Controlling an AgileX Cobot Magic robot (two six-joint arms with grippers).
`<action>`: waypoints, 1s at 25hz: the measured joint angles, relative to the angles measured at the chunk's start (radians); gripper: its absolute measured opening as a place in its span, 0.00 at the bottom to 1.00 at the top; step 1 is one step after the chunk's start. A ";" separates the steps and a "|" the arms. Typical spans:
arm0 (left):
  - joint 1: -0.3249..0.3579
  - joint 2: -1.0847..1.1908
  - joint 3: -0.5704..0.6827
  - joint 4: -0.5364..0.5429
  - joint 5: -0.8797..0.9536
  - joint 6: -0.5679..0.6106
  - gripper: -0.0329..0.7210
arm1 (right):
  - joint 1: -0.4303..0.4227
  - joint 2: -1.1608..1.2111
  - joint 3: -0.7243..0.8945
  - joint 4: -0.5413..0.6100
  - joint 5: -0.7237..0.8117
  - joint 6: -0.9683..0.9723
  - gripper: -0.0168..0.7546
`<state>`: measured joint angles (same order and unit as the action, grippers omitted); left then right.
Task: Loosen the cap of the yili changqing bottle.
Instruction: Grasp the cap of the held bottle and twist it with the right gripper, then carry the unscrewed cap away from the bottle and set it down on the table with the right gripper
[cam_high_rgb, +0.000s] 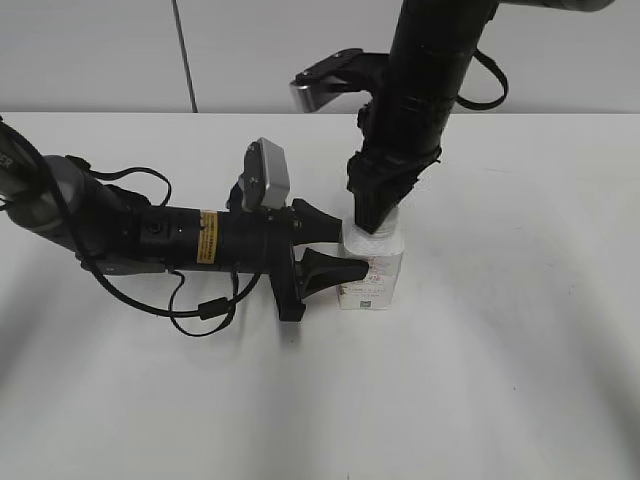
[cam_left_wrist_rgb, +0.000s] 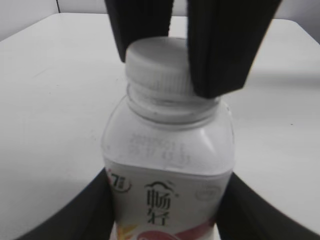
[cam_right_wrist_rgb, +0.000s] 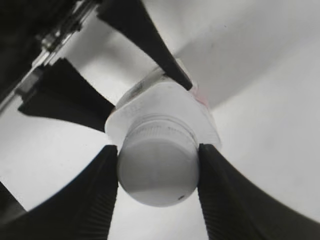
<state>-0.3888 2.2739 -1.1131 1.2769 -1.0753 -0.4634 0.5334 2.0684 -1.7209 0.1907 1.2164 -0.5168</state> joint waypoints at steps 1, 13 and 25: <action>0.000 0.000 0.000 0.000 0.000 0.000 0.53 | 0.000 0.000 0.000 0.000 0.000 -0.110 0.52; 0.000 0.000 0.000 0.001 0.000 0.001 0.53 | 0.000 0.004 -0.017 -0.004 0.007 -0.590 0.52; 0.000 0.000 0.000 0.022 -0.001 0.002 0.53 | 0.000 -0.074 -0.061 0.025 0.009 -0.486 0.52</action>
<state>-0.3888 2.2739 -1.1131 1.2984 -1.0765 -0.4619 0.5334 1.9946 -1.7818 0.2157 1.2252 -1.0027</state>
